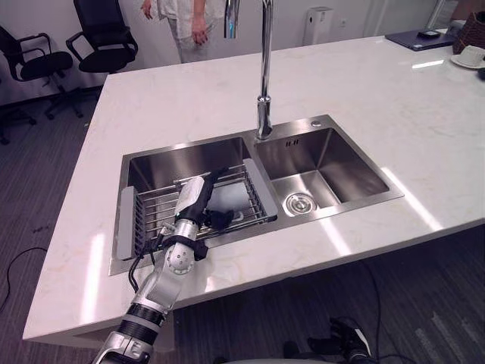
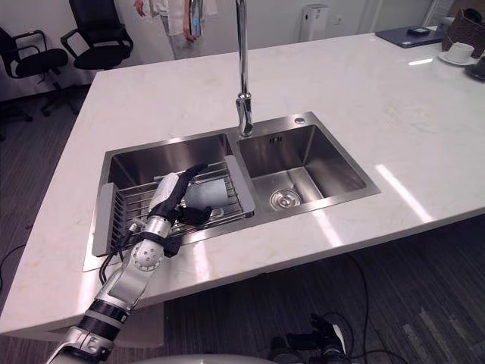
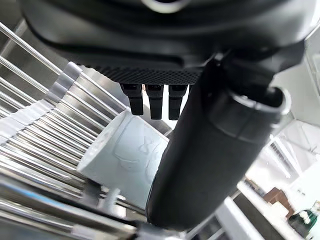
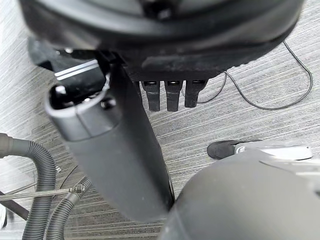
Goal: Walk over to the sink, pick up the cup, carry it to the dishwasher, place the cup inside the dishwasher, then close the dishwasher door
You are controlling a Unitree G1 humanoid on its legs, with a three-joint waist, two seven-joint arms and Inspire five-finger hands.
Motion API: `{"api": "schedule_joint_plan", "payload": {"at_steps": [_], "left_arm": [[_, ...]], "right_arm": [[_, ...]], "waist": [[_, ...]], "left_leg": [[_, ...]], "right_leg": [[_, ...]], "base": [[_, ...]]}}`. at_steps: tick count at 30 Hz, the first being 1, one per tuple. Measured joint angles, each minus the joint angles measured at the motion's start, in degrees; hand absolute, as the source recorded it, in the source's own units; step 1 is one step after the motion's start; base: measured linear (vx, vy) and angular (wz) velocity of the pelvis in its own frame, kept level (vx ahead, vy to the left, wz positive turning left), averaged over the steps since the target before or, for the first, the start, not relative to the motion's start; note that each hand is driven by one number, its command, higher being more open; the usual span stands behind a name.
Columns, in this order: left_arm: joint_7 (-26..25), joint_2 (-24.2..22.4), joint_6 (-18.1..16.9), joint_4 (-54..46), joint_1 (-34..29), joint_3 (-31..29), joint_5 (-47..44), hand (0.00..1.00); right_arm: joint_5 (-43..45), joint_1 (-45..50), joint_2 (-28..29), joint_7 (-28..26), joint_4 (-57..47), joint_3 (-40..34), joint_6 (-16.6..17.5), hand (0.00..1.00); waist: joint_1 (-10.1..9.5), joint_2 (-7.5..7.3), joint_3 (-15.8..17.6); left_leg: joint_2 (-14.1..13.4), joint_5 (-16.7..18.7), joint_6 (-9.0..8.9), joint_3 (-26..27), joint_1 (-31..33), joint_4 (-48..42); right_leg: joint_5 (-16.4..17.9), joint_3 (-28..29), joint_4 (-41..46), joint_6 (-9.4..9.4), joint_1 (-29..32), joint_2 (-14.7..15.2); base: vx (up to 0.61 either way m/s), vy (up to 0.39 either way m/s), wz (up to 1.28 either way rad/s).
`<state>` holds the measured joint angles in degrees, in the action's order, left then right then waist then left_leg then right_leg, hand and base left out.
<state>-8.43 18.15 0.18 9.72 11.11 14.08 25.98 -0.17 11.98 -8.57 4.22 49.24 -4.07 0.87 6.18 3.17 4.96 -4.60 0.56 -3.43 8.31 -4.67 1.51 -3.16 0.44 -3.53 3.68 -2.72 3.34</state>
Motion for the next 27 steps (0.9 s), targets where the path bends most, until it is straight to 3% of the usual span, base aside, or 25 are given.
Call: {"api": "schedule_joint_plan", "payload": {"at_steps": [23,24,27], "left_arm": [[8.5,10.7,0.2,12.9,13.8,4.6,2.2,0.9],[8.7,10.8,0.2,13.2,14.2,4.6,2.2,0.3],[10.0,11.9,0.2,13.5,16.2,4.6,2.2,0.3]], "right_arm": [[0.3,-0.6,-0.3,-1.8,-0.1,-0.2,0.5,0.9],[0.3,-0.6,-0.3,-1.9,-0.1,-0.2,0.5,0.9],[0.5,-1.4,-0.3,-2.0,-0.2,-0.2,0.5,0.9]], "waist": [[2.49,0.89,1.7],[2.49,0.89,1.8],[2.54,0.91,3.2]], "left_leg": [[-0.2,0.6,-0.13,1.8,0.1,0.3],[-0.2,0.6,-0.12,1.9,0.1,0.3],[-0.1,0.7,-0.1,2.0,0.2,0.3]], "right_leg": [[-0.2,2.5,0.0,0.11,1.7,-0.4],[-0.2,2.5,0.0,0.11,1.7,-0.4],[-0.3,2.7,0.0,0.19,1.9,-0.4]], "base": [[-0.01,-0.005,-0.05],[0.01,0.002,-0.07],[-0.01,-0.006,-0.03]]}}
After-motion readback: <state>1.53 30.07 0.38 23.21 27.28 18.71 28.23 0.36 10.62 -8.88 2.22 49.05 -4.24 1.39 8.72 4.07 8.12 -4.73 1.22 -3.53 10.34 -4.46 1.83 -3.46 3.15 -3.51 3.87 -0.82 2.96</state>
